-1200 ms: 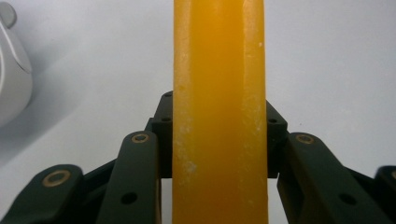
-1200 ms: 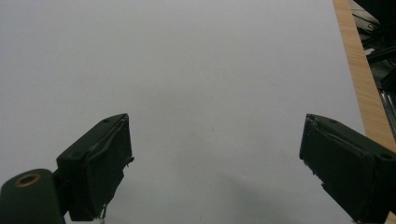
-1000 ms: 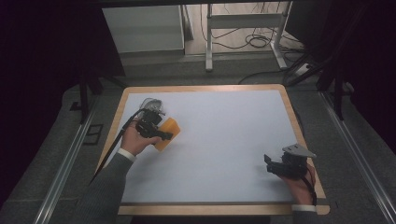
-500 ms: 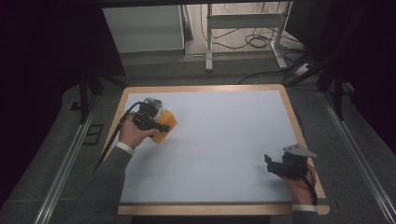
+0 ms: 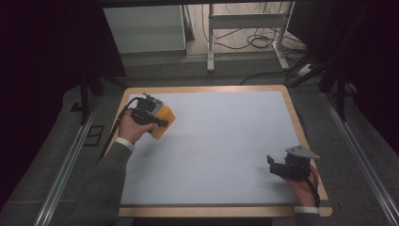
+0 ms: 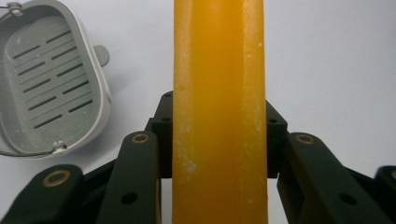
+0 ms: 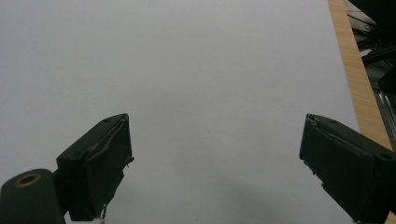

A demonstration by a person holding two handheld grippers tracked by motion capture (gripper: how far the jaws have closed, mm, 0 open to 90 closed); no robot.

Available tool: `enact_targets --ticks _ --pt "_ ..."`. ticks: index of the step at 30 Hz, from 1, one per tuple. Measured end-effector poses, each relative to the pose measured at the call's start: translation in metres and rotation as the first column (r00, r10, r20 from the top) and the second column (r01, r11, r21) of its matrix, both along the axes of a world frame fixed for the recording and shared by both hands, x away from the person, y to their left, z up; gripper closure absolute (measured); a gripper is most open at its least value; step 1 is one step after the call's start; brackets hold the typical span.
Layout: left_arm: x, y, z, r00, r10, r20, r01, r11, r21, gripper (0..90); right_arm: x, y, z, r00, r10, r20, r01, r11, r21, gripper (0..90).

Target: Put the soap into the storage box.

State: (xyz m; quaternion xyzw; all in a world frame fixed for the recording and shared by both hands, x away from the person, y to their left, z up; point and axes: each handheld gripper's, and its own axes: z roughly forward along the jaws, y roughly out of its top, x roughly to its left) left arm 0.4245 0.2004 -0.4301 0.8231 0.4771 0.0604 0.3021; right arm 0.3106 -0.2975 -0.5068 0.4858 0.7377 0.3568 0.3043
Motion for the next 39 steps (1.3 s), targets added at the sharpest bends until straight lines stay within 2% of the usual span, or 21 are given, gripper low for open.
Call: enact_targets --ticks 13,22,27,34,36,39 --pt "0.015 0.012 -0.003 0.9986 0.052 -0.011 -0.053 0.9984 -0.019 61.0 0.000 0.000 0.000 1.0000 0.000 -0.001 0.000 1.0000 0.000 9.2" --pt "0.030 0.022 -0.005 0.9952 0.092 -0.033 -0.093 0.9951 -0.033 61.0 0.000 0.001 0.000 1.0000 0.003 -0.001 -0.003 1.0000 -0.001 9.3" --pt "0.035 0.025 -0.004 0.9943 0.100 -0.038 -0.101 0.9941 -0.039 61.0 0.000 0.000 -0.001 1.0000 0.000 -0.002 0.000 1.0000 -0.001 9.3" --pt "0.042 0.030 0.004 0.9918 0.125 -0.024 -0.126 0.9903 -0.058 61.0 0.000 0.000 0.000 1.0000 -0.001 0.001 0.001 1.0000 -0.004 9.2" --pt "0.045 0.035 0.006 0.9900 0.139 -0.024 -0.141 0.9868 -0.080 61.0 0.000 0.000 0.000 1.0000 -0.001 0.000 0.001 1.0000 -0.004 9.3" --pt "0.047 0.037 0.005 0.9880 0.153 -0.023 -0.154 0.9846 -0.082 61.0 0.000 0.000 0.000 1.0000 -0.001 0.001 0.001 1.0000 -0.003 9.3"
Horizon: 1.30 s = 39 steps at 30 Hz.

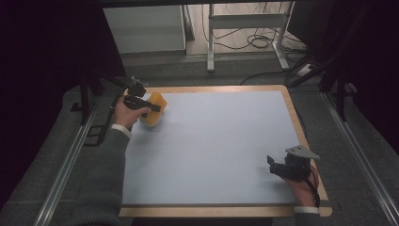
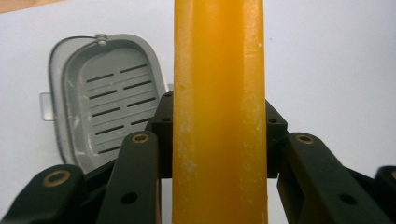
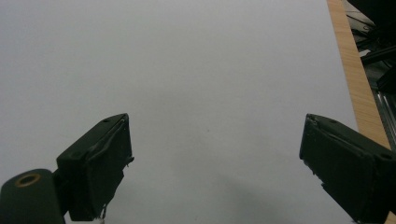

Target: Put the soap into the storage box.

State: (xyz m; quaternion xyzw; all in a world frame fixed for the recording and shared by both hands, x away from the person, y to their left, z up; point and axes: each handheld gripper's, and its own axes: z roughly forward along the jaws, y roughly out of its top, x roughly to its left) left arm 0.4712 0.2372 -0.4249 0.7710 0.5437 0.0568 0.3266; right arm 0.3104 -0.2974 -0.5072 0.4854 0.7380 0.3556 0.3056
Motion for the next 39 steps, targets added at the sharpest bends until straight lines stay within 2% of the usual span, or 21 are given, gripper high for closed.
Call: enact_targets --ticks 6,8,11,20,26,28,39 --pt "0.006 0.003 -0.005 0.9998 0.009 -0.015 -0.009 1.0000 0.001 61.0 0.001 0.000 -0.001 1.0000 0.000 -0.004 0.000 1.0000 0.000 9.3" --pt "0.007 0.002 -0.006 0.9998 0.017 -0.011 -0.017 0.9999 -0.001 61.0 0.000 0.000 -0.001 1.0000 -0.001 -0.003 0.001 1.0000 0.000 9.2" --pt "0.008 0.001 -0.007 0.9998 0.021 -0.004 -0.021 0.9995 0.023 61.0 0.000 -0.002 -0.001 1.0000 -0.002 -0.002 0.002 1.0000 0.002 9.3" --pt "0.018 0.004 -0.009 0.9989 0.046 -0.009 -0.046 0.9988 0.020 61.0 0.000 -0.003 -0.001 0.9999 -0.011 -0.004 0.011 0.9999 0.004 9.3" --pt "0.025 0.005 -0.006 0.9982 0.060 0.003 -0.060 0.9976 0.036 61.0 0.000 -0.004 0.000 0.9999 -0.016 0.004 0.016 0.9999 0.002 9.3" --pt "0.028 0.007 -0.006 0.9980 0.063 -0.004 -0.063 0.9978 0.021 61.0 0.000 -0.004 0.000 0.9999 -0.016 0.003 0.016 0.9999 0.002 9.3" --pt "0.044 0.016 -0.017 0.9949 0.092 -0.039 -0.091 0.9947 0.048 61.0 0.000 -0.004 0.000 0.9998 -0.017 0.006 0.017 0.9999 0.000 9.2"
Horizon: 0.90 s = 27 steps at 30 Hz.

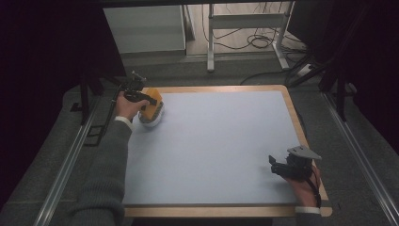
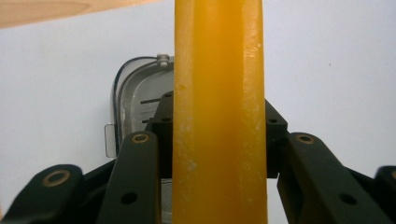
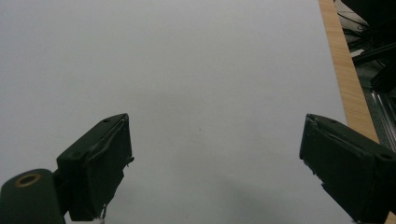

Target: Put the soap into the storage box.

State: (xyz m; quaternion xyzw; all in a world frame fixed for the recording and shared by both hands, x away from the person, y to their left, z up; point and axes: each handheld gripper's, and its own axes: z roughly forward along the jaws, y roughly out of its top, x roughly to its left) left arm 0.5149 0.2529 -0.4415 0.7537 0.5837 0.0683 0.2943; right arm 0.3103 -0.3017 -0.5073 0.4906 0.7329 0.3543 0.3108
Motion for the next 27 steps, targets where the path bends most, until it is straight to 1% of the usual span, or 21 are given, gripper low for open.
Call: enact_targets --ticks 5,7,8,12,16,20,23,27 --pt "0.004 0.000 -0.008 0.9997 0.019 -0.016 -0.019 0.9998 0.001 61.0 0.000 -0.001 -0.001 1.0000 -0.001 -0.003 0.001 1.0000 0.000 9.3" --pt "0.005 0.000 -0.011 0.9996 0.016 -0.025 -0.015 0.9998 0.008 61.0 0.000 -0.001 -0.001 1.0000 -0.002 -0.002 0.002 1.0000 -0.002 9.3" --pt "0.006 0.000 -0.013 0.9994 0.024 -0.025 -0.024 0.9997 0.002 60.9 0.000 -0.001 0.000 1.0000 -0.002 -0.001 0.002 1.0000 -0.001 9.3" --pt "0.007 0.001 -0.018 0.9987 0.033 -0.038 -0.033 0.9994 0.006 60.9 0.000 -0.001 -0.001 1.0000 -0.002 -0.002 0.002 1.0000 0.000 9.2" --pt "0.006 0.002 -0.018 0.9984 0.041 -0.039 -0.041 0.9991 0.011 61.0 0.000 -0.001 -0.001 1.0000 -0.002 -0.005 0.002 1.0000 -0.001 9.3" --pt "0.005 0.002 -0.017 0.9981 0.046 -0.041 -0.046 0.9989 0.008 60.9 0.000 -0.001 -0.001 1.0000 -0.004 -0.006 0.004 1.0000 0.000 9.3" --pt "0.005 0.001 -0.018 0.9979 0.045 -0.046 -0.045 0.9989 0.011 60.9 0.000 -0.001 -0.001 1.0000 -0.006 -0.004 0.006 1.0000 0.001 9.3" --pt "0.005 0.002 -0.021 0.9973 0.052 -0.052 -0.052 0.9987 0.003 60.9 0.000 -0.001 -0.001 1.0000 -0.004 -0.004 0.004 1.0000 0.000 9.2"
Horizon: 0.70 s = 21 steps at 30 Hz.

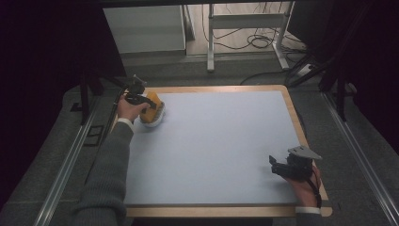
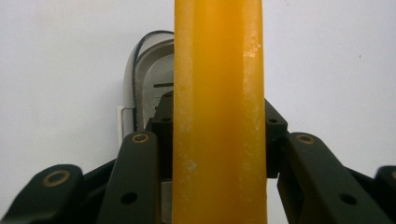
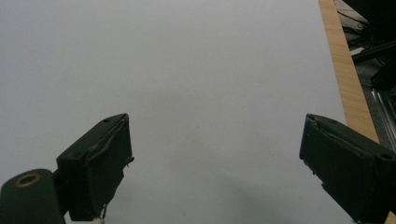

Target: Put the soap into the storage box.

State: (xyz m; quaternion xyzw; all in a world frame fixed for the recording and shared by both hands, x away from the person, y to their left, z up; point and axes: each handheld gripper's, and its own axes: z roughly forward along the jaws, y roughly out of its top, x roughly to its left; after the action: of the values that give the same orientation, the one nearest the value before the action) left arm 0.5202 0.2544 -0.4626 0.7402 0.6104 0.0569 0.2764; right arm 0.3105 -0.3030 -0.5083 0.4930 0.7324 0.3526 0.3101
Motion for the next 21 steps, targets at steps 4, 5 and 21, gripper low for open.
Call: enact_targets --ticks 4,5,21 --pt "0.001 0.001 -0.004 1.0000 0.003 -0.009 -0.003 1.0000 0.007 60.9 0.000 -0.001 0.000 1.0000 0.001 0.000 -0.001 1.0000 0.003 9.2" --pt "0.001 0.002 -0.005 0.9999 0.002 -0.013 -0.002 1.0000 0.007 60.9 0.000 -0.001 0.000 1.0000 0.000 0.000 0.000 1.0000 0.003 9.3" --pt "-0.010 0.015 0.026 0.9962 0.038 0.078 -0.043 0.9967 0.069 28.1 0.000 0.001 0.000 1.0000 0.006 0.002 -0.006 1.0000 0.002 9.2"
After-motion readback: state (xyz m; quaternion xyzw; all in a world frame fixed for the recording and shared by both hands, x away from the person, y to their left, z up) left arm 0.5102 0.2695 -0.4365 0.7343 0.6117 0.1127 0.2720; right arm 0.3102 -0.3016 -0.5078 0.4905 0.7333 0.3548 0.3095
